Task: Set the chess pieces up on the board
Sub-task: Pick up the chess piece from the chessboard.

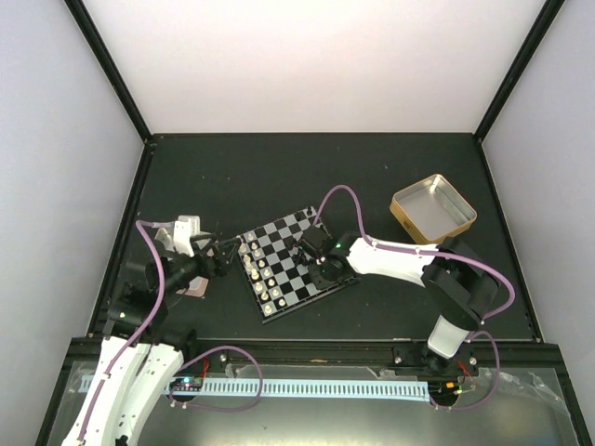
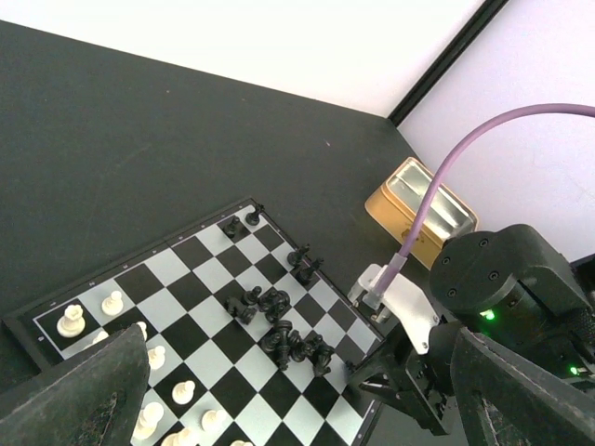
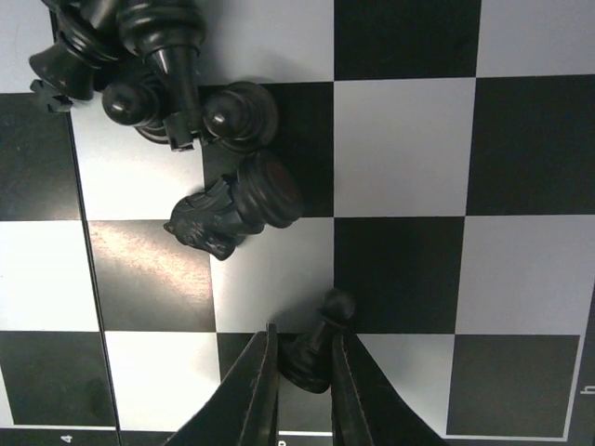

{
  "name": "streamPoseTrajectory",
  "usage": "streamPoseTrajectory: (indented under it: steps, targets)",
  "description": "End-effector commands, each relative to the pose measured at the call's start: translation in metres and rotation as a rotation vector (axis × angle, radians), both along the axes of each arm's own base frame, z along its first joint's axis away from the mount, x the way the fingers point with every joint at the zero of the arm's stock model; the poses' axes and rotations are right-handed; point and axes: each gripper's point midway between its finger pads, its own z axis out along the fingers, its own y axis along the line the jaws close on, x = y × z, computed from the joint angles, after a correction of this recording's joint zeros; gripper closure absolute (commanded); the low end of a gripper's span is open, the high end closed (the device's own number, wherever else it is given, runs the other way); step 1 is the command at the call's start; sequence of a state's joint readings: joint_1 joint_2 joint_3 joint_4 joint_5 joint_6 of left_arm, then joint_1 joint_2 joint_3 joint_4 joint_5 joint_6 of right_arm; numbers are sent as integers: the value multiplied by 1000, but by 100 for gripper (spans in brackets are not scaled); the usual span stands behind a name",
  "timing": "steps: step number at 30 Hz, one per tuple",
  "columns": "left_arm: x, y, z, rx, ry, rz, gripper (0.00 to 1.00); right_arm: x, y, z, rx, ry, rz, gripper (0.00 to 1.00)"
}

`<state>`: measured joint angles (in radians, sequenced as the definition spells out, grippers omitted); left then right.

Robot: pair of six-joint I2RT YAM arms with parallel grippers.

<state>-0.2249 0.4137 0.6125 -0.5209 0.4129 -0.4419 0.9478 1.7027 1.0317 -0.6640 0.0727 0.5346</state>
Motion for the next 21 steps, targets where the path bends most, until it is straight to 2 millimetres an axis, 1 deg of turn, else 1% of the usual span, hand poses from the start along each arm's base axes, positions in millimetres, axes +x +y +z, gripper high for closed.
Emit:
streamPoseTrajectory:
  steps: [1,4,6,8,9,12,14,15,18,20,21]
  targets:
    - [-1,-7,5,-34,-20,-34,10,6,-5,2,-22,-46,-12,91]
    - [-2,-11,5,-64,-13,-55,10,15,1,14,15,-111,13,90]
    - [-2,-15,5,-91,-6,-76,10,24,8,30,68,-190,45,90]
    - [-3,-21,3,-125,7,-103,10,32,18,53,152,-283,81,90]
    - [-3,-23,2,-145,16,-116,10,34,22,64,194,-325,104,90]
    - [-3,-33,2,-213,35,-165,10,39,40,104,365,-462,170,90]
    - [-2,-40,5,-263,43,-204,10,35,50,125,476,-535,226,89]
    - [-3,-45,6,-286,58,-234,10,31,55,139,541,-571,257,89]
    - [-7,-58,10,-338,107,-328,10,16,68,174,702,-658,377,89]
    - [-11,-68,12,-359,147,-400,10,5,73,192,771,-701,460,90]
    - [-14,-73,13,-365,169,-434,10,-1,76,197,795,-709,504,91]
